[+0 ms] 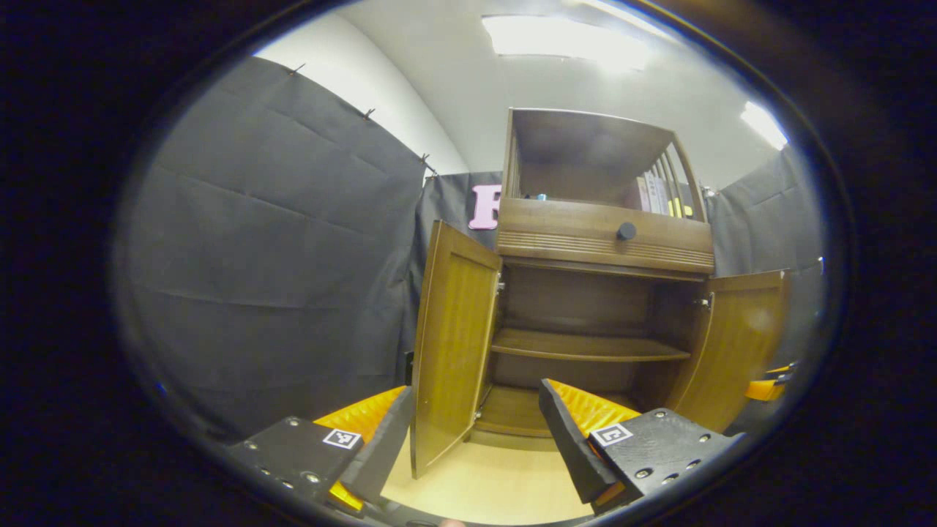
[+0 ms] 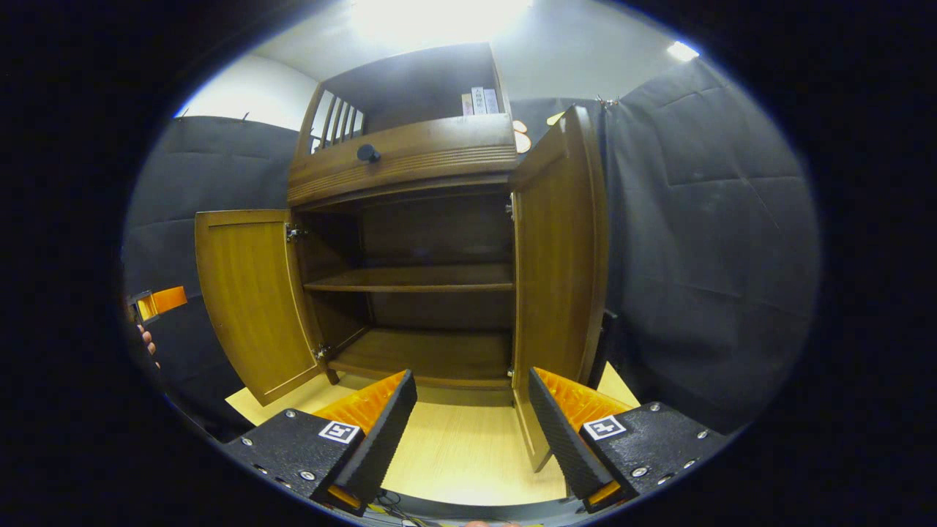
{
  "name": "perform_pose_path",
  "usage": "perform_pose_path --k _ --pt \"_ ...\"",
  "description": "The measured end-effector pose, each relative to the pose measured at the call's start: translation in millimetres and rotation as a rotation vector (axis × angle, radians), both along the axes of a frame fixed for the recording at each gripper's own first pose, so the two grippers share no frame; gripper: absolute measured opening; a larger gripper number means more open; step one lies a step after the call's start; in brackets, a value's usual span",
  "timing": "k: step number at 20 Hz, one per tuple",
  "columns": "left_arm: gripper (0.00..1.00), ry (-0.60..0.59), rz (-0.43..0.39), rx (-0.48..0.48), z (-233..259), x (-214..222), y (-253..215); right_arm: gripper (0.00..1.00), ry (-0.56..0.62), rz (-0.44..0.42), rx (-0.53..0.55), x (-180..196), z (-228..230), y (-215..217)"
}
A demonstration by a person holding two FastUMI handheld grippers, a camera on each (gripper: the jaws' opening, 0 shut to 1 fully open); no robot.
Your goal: Open the right door of the double-door shoe cabinet with the right hand, and open the left door with the left hand.
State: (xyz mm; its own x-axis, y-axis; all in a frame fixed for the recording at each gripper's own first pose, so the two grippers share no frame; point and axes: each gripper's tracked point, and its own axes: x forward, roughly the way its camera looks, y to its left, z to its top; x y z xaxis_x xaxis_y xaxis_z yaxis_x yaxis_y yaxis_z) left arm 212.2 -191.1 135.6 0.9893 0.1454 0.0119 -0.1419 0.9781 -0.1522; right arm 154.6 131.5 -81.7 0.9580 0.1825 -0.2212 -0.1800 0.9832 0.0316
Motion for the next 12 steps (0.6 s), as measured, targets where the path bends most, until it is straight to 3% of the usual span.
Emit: perform_pose_path --k 5,7,10,11,12 --pt "0.99 -0.017 0.036 -0.038 -10 -25 -26 0.95 -0.028 -0.052 0.034 -20 -7 -42" --pt "1.00 -0.019 0.008 -0.053 -14 -27 -43 0.95 -0.019 -0.082 0.035 -26 -14 -56" --pt "1.00 -0.079 0.014 0.022 4 -25 -55 0.92 -0.017 -0.085 0.047 -31 -13 -63" --pt "0.95 -0.102 0.016 0.044 13 -25 -64 0.95 -0.034 -0.102 0.040 -32 -9 -69" --pt "0.90 -0.120 0.013 0.053 19 -22 -71 0.92 -0.053 -0.128 0.035 -31 -5 -76"
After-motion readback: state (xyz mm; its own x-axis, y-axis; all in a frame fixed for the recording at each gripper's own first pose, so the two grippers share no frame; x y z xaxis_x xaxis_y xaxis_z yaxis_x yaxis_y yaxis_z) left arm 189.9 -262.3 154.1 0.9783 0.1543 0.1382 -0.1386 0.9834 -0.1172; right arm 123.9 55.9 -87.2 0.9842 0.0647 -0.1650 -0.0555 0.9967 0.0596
